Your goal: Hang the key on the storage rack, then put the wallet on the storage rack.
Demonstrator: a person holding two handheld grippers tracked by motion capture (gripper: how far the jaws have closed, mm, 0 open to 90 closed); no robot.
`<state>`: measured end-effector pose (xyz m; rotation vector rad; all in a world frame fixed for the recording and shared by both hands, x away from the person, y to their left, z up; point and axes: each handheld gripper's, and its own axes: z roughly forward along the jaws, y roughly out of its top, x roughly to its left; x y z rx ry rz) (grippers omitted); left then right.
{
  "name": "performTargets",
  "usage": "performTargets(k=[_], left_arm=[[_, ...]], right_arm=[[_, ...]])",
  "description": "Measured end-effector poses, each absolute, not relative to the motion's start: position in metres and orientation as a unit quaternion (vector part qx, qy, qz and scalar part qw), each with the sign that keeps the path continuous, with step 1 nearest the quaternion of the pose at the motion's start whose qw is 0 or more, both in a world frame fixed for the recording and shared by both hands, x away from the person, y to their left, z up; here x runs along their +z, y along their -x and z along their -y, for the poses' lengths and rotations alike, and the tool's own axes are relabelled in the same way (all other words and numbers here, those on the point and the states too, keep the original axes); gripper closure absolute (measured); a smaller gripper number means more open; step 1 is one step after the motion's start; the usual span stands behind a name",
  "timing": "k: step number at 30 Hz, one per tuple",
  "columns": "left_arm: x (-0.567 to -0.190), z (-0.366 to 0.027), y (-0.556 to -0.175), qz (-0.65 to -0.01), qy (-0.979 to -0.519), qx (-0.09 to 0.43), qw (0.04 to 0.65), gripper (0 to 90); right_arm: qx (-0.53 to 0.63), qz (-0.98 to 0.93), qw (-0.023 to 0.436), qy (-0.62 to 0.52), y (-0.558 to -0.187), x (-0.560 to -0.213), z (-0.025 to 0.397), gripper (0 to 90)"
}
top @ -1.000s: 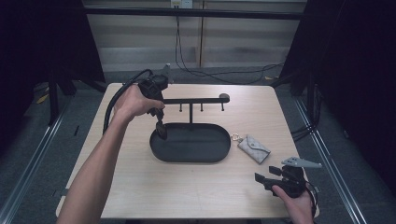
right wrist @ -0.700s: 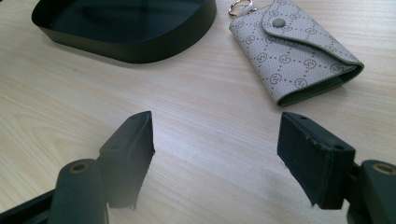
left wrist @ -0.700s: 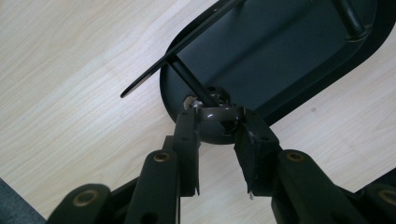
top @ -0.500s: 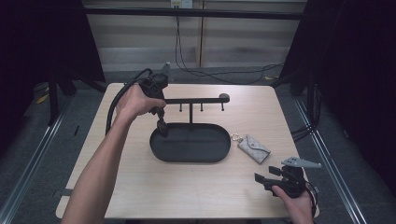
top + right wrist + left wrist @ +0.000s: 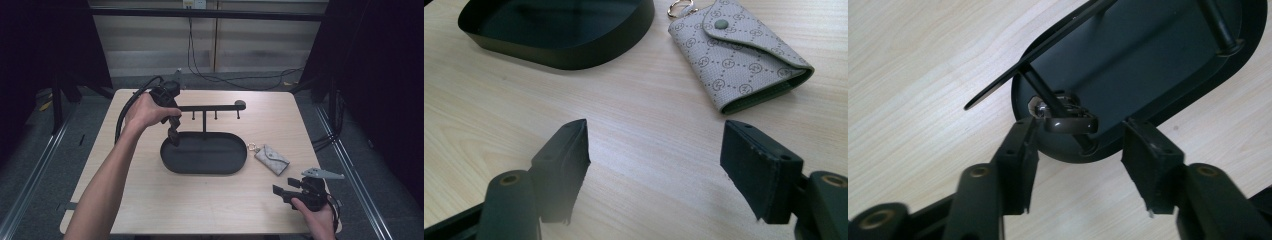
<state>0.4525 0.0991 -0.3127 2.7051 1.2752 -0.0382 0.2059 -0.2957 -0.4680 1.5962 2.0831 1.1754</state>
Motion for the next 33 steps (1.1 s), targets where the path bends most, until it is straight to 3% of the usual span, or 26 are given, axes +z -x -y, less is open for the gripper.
performTargets(k=[1, 6, 19, 21, 29, 31, 33], left_arm=[[-0.313, -0.102, -0.452, -0.426, -0.901, -0.011, 0.076, 41.2], [-0.315, -0.11, -0.45, -0.425, -0.901, -0.007, 0.087, 32.5], [-0.316, -0.136, -0.429, -0.421, -0.895, 0.001, 0.146, 22.3], [-0.315, -0.139, -0.423, -0.412, -0.896, 0.022, 0.162, 25.2], [-0.323, -0.159, -0.402, -0.389, -0.894, -0.001, 0.222, 18.1], [-0.325, -0.168, -0.396, -0.384, -0.889, -0.018, 0.248, 20.9], [-0.329, -0.176, -0.391, -0.392, -0.883, -0.02, 0.255, 16.5]], right_arm=[[0.405, -0.717, 0.131, -0.552, -0.207, -0.468, 0.296, 27.6], [0.405, -0.719, 0.133, -0.55, -0.206, -0.468, 0.295, 27.5], [0.403, -0.719, 0.136, -0.55, -0.206, -0.468, 0.295, 27.4], [0.403, -0.718, 0.137, -0.551, -0.206, -0.468, 0.295, 27.5], [0.399, -0.715, 0.135, -0.558, -0.209, -0.469, 0.296, 27.4], [0.399, -0.714, 0.137, -0.559, -0.208, -0.469, 0.294, 27.3], [0.4, -0.714, 0.139, -0.558, -0.208, -0.469, 0.295, 27.4]])
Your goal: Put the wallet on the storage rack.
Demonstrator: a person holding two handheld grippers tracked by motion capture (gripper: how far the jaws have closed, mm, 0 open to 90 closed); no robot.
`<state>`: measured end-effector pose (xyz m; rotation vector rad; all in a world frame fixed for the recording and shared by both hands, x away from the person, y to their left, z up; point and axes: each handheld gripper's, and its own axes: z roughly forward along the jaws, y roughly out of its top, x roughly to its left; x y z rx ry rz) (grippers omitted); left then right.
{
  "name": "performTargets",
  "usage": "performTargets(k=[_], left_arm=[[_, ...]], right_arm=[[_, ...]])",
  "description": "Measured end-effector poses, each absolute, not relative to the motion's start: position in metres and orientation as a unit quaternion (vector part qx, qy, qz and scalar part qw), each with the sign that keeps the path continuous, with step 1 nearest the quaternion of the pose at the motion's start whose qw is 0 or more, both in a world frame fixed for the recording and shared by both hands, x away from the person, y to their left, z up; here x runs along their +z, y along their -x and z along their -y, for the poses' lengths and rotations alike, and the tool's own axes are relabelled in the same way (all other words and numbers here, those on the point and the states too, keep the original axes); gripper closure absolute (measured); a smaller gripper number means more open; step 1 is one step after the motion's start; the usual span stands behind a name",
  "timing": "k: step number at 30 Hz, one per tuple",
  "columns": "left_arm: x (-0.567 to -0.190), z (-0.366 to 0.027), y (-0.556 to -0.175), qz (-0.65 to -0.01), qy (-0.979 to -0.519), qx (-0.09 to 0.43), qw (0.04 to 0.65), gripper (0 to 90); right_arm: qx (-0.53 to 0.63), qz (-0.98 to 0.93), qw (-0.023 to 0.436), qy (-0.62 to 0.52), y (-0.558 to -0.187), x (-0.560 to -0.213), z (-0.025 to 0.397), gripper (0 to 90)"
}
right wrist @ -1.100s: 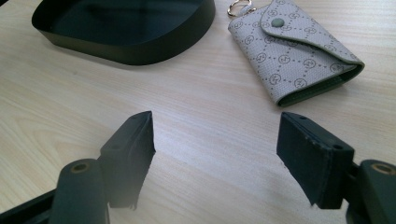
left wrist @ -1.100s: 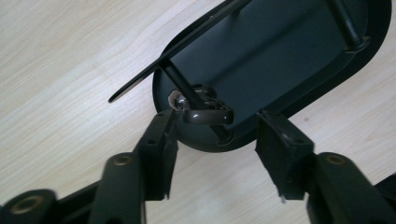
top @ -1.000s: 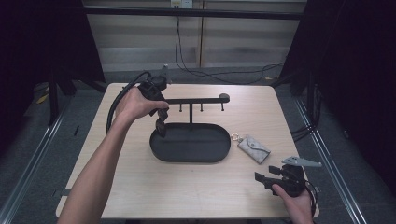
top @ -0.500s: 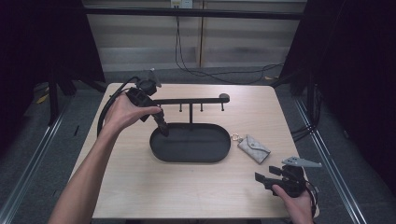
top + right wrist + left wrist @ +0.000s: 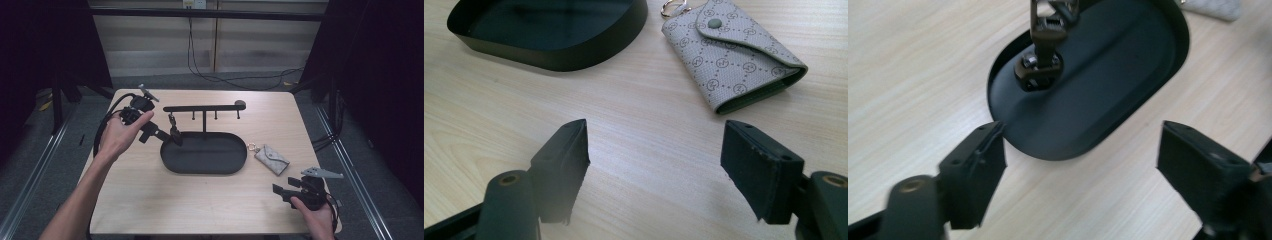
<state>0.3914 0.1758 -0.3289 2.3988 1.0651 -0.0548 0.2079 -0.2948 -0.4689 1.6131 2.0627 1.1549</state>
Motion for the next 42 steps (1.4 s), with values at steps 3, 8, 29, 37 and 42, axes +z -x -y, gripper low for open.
performTargets(k=[3, 8, 29, 37, 42], left_arm=[[-0.337, -0.184, -0.384, -0.4, -0.878, -0.009, 0.264, 20.7], [-0.351, -0.192, -0.366, -0.375, -0.876, -0.002, 0.302, 25.4], [-0.408, -0.233, -0.28, -0.383, -0.81, 0.066, 0.439, 24.1], [-0.435, -0.238, -0.25, -0.382, -0.809, 0.06, 0.442, 24.0], [-0.448, -0.243, -0.235, -0.398, -0.8, 0.071, 0.443, 23.9]], right_arm=[[0.399, -0.713, 0.138, -0.56, -0.209, -0.469, 0.296, 27.4], [0.4, -0.713, 0.14, -0.558, -0.207, -0.469, 0.296, 27.3], [0.39, -0.713, 0.134, -0.567, -0.212, -0.471, 0.296, 26.4], [0.391, -0.711, 0.129, -0.57, -0.214, -0.47, 0.297, 25.7], [0.393, -0.713, 0.131, -0.566, -0.216, -0.467, 0.296, 25.0]])
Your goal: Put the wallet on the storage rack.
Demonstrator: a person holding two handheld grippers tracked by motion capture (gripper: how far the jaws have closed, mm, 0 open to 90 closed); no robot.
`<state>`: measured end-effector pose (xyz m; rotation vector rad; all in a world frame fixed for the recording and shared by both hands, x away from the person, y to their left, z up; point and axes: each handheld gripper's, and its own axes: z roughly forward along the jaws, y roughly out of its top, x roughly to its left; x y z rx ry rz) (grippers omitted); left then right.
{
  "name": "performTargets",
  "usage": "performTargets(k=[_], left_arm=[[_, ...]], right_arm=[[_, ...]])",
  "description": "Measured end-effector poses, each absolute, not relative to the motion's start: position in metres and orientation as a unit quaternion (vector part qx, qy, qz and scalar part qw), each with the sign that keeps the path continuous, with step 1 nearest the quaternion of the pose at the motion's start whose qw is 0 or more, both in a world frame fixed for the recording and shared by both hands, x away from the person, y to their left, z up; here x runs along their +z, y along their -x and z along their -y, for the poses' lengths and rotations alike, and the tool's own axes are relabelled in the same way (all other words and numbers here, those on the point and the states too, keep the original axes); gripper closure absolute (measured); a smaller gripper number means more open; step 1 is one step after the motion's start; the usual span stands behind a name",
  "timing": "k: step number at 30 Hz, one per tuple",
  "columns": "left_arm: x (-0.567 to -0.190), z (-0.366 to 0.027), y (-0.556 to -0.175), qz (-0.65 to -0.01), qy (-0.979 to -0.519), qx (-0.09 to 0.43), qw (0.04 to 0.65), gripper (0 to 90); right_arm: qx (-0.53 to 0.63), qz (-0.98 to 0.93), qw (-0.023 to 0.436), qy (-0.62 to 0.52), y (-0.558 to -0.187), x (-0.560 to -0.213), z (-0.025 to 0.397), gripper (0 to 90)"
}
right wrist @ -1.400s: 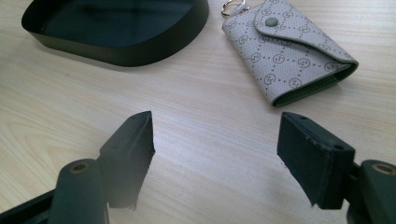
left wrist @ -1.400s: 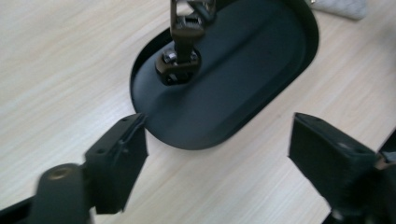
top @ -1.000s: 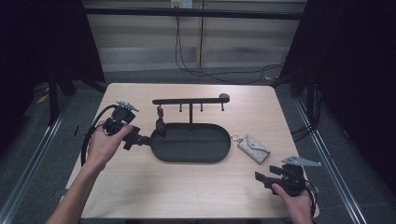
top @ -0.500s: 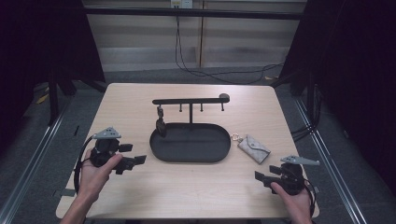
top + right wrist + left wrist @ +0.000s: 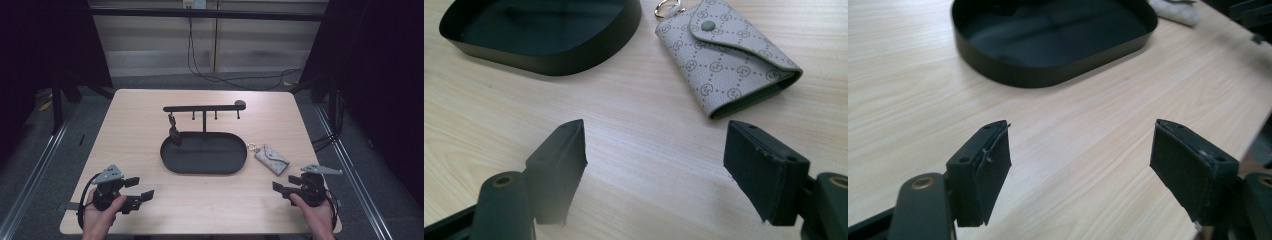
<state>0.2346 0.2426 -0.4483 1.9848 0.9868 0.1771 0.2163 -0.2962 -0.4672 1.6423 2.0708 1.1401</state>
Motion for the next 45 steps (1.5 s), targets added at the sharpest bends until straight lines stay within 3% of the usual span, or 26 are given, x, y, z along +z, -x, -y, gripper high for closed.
performTargets(k=[11, 20, 45], left_arm=[[-0.462, -0.253, -0.218, -0.392, -0.802, 0.041, 0.448, 22.2], [-0.467, -0.26, -0.227, -0.389, -0.81, 0.012, 0.44, 19.9], [-0.467, -0.255, -0.228, -0.381, -0.819, 0.016, 0.43, 18.4]], right_arm=[[0.393, -0.73, 0.129, -0.544, -0.233, -0.452, 0.295, 25.6], [0.367, -0.736, 0.113, -0.557, -0.26, -0.444, 0.295, 24.0], [0.279, -0.791, 0.093, -0.536, -0.323, -0.414, 0.277, 26.0]])
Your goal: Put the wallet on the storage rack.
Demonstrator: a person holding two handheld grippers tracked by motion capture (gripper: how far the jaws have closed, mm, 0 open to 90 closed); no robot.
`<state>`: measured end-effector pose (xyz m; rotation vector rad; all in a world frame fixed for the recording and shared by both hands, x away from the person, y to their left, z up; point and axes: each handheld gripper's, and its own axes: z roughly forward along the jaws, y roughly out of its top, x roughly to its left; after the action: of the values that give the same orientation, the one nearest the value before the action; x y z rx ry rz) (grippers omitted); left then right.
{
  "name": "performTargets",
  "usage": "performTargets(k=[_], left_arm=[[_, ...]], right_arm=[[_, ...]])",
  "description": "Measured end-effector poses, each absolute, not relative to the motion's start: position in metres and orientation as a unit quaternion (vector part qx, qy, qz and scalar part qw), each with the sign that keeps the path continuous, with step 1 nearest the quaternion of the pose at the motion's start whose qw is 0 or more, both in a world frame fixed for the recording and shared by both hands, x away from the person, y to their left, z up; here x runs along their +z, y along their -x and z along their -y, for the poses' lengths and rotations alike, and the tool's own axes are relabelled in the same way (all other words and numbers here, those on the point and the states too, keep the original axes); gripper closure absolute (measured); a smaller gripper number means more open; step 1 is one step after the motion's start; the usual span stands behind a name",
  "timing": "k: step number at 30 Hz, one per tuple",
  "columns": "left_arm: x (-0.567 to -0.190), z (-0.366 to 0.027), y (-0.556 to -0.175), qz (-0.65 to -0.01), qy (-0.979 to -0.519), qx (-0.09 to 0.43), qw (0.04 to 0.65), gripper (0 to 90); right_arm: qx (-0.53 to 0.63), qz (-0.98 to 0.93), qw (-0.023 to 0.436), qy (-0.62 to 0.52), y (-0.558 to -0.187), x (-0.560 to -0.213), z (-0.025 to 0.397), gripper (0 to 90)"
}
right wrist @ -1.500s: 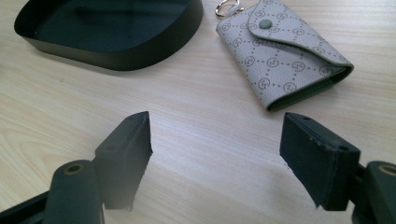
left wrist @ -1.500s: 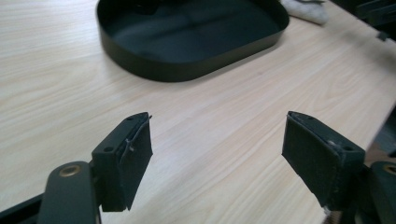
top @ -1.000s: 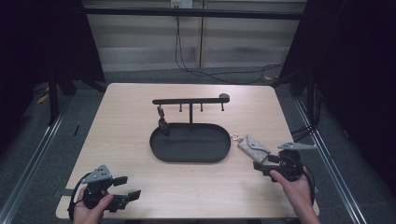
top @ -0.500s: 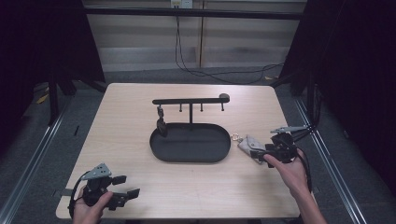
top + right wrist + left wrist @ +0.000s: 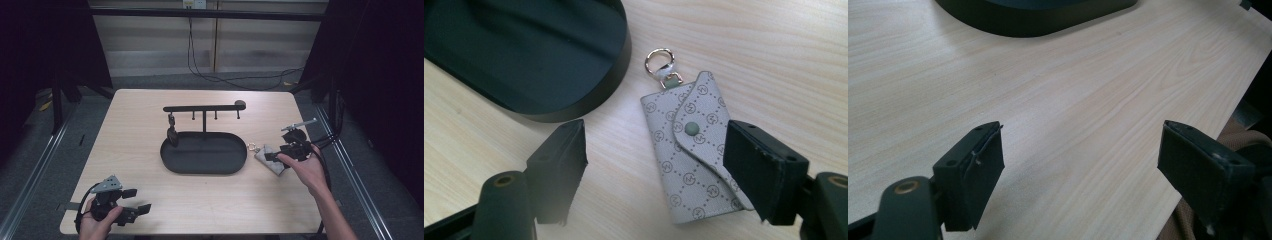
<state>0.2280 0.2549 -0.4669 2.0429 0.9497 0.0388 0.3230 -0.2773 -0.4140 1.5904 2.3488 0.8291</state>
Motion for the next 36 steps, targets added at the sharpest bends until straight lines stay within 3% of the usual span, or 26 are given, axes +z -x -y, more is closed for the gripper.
performTargets(k=[8, 17, 36], left_arm=[[-0.467, -0.254, -0.228, -0.377, -0.822, 0.014, 0.426, 18.4], [-0.468, -0.254, -0.228, -0.376, -0.823, 0.013, 0.426, 18.6], [-0.468, -0.251, -0.226, -0.368, -0.829, 0.01, 0.422, 18.7]], right_arm=[[0.244, -0.807, 0.063, -0.533, -0.339, -0.421, 0.278, 20.4], [0.207, -0.811, 0.04, -0.546, -0.355, -0.435, 0.28, 20.0], [0.136, -0.828, 0.026, -0.543, -0.38, -0.455, 0.28, 19.9]])
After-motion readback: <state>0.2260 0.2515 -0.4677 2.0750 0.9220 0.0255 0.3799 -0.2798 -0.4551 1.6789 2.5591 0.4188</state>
